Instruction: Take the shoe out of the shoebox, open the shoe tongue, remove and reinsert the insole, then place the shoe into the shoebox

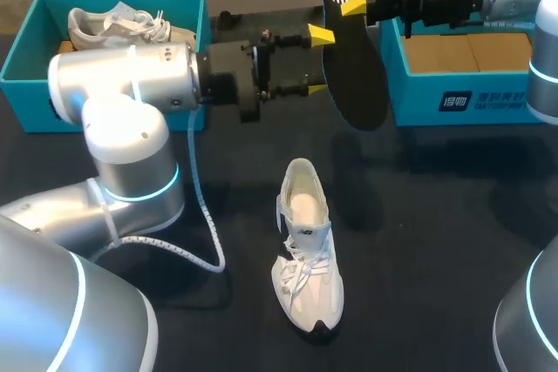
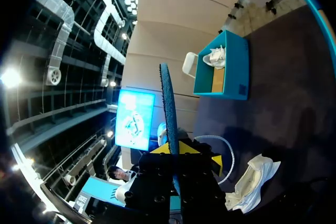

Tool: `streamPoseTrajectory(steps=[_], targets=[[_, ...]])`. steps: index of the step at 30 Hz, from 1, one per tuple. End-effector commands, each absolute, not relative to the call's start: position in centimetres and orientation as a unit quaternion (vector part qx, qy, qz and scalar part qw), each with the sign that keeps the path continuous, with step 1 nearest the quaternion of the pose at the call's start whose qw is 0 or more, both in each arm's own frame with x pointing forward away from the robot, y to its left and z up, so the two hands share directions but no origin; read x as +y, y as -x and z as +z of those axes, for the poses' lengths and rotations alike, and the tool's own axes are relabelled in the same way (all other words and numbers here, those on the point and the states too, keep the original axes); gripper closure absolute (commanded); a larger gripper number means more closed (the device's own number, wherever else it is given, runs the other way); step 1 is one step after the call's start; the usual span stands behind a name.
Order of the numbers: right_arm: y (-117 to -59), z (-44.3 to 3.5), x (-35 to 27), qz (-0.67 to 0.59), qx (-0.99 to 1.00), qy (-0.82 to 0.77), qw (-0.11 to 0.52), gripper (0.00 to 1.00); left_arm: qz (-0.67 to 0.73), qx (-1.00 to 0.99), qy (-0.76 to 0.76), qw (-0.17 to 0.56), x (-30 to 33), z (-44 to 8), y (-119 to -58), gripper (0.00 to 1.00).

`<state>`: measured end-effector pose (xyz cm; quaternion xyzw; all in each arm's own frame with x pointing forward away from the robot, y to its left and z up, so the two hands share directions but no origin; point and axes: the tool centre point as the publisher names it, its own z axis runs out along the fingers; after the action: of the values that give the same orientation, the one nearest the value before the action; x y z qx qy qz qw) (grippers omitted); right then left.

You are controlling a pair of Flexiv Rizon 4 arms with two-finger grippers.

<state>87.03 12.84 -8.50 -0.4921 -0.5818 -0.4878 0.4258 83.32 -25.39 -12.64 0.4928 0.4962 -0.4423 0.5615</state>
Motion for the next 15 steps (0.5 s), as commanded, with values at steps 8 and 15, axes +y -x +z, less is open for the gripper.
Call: streamPoseTrajectory(steps=[8,15], targets=[[-87.0,-8.5,12.9,-0.487,-0.582,0.493,0.425,1.00,-0.447,0.489,-0.491,0.566,-27.5,-12.1,-83.6,0.00],[-87.0,-8.5,12.9,-0.487,-0.582,0.493,0.425,1.00,-0.448,0.480,-0.493,0.571,-27.6,-11.1,-83.0,0.17]])
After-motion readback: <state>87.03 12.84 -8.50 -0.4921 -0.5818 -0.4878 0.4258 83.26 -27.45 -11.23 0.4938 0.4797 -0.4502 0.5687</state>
